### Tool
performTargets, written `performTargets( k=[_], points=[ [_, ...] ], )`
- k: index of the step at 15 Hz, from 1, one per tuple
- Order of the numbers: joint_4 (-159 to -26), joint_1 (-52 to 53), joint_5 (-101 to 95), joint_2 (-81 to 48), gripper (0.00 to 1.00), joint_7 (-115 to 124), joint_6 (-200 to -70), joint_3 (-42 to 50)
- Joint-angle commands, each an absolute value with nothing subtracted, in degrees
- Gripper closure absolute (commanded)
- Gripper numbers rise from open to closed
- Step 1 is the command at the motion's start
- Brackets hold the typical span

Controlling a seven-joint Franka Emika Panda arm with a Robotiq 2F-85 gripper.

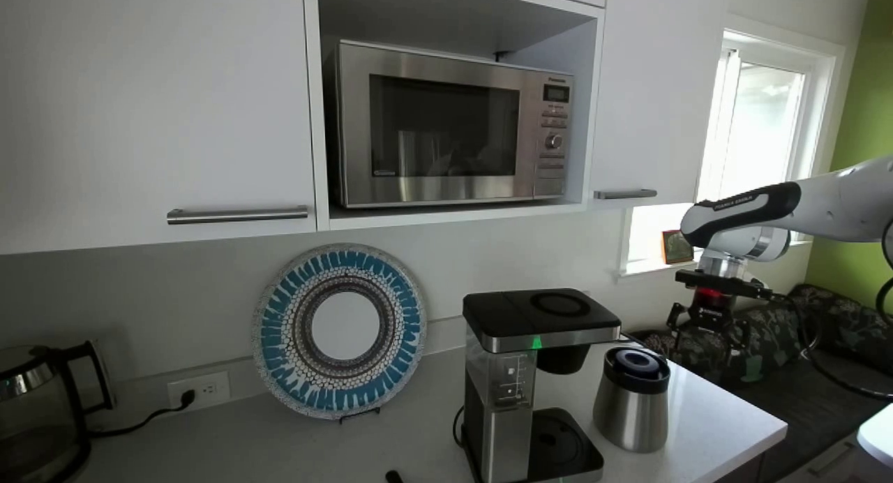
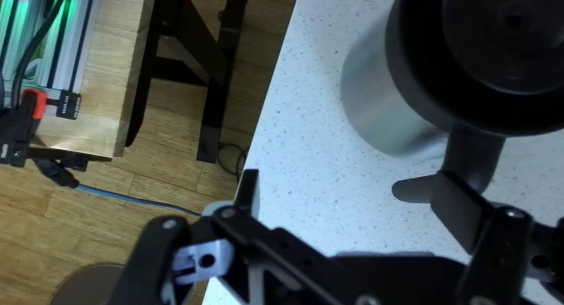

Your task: Put the coffee pot on the coffee maker

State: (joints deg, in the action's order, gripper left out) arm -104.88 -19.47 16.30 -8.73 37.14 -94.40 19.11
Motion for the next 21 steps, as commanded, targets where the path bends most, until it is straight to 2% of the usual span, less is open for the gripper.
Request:
performTargets(
  k=[1, 8, 21],
  points=[
    [-103.8, -20.0, 21.9, -11.2, 0.0, 37.5, -97.0, 19.4],
    [-103.9, -19.4, 20.2, -11.8, 0.0, 37.1, -97.3, 19.2],
    [-97.5, -21.7, 32.7, -21.1, 0.0, 30.8, -93.5, 17.6]
  ],
)
